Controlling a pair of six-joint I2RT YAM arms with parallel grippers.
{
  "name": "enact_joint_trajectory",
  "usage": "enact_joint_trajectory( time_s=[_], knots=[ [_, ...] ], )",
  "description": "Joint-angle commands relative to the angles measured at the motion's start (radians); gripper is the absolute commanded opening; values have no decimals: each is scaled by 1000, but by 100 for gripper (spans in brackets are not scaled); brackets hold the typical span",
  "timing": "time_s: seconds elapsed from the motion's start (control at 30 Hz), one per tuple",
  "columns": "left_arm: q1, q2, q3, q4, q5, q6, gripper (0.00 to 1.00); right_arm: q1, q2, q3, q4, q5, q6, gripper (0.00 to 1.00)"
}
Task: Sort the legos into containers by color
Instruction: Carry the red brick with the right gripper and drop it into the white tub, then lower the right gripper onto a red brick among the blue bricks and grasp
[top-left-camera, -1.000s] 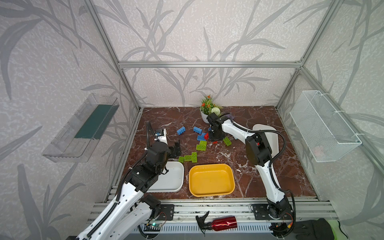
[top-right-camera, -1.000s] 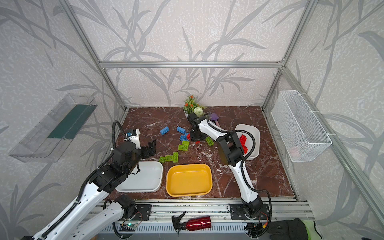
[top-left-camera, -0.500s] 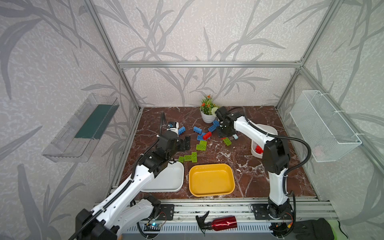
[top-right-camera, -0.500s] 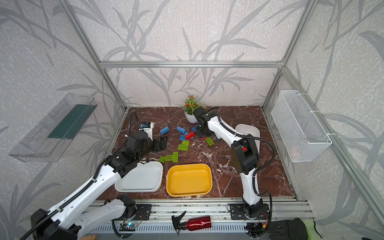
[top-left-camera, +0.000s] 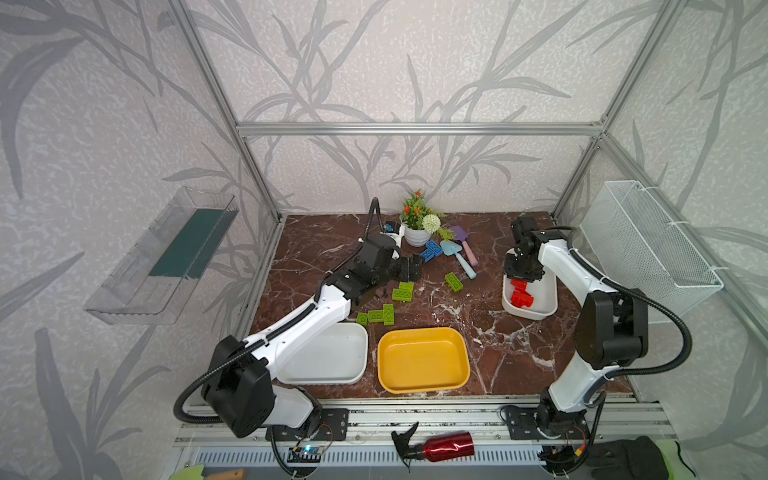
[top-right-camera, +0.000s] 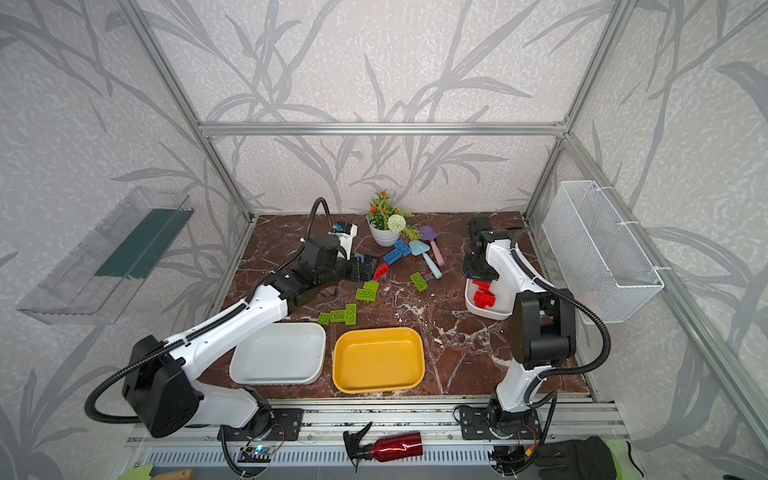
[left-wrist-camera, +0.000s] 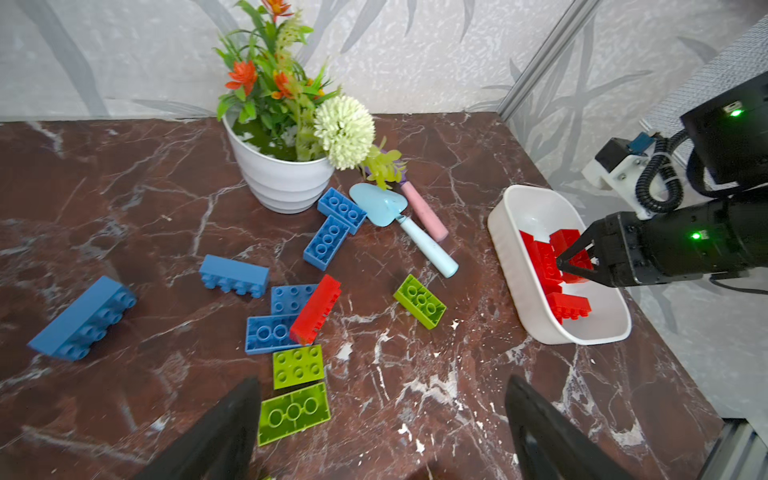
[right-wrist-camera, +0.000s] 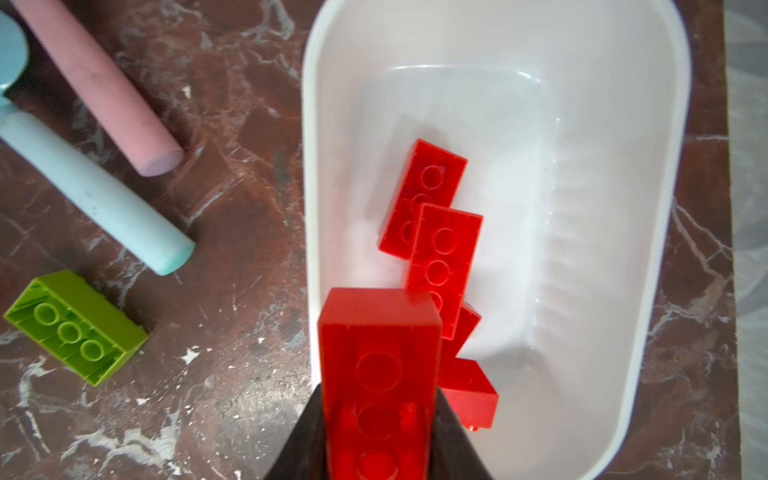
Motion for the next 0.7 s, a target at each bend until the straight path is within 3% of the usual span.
enact_joint_trajectory(
  time_s=[0.0, 0.13, 0.33, 0.5, 0.67],
  knots=[
    [-16, 33, 55, 12, 24, -5, 90, -16, 34, 10, 35, 34, -22, 24],
    [-18, 52, 87, -24, 2, 6, 91, -51, 69, 10, 53, 43, -27, 26],
    [-16, 50, 105, -83, -68, 14, 91, -71, 88, 26, 46, 53, -56, 60],
    [-10, 22, 85, -103, -109, 23, 91, -47, 34, 36, 19, 11, -29, 65],
    [15, -36, 18, -94, -119, 23, 90, 84, -11, 69, -11, -13, 38, 67]
  ],
)
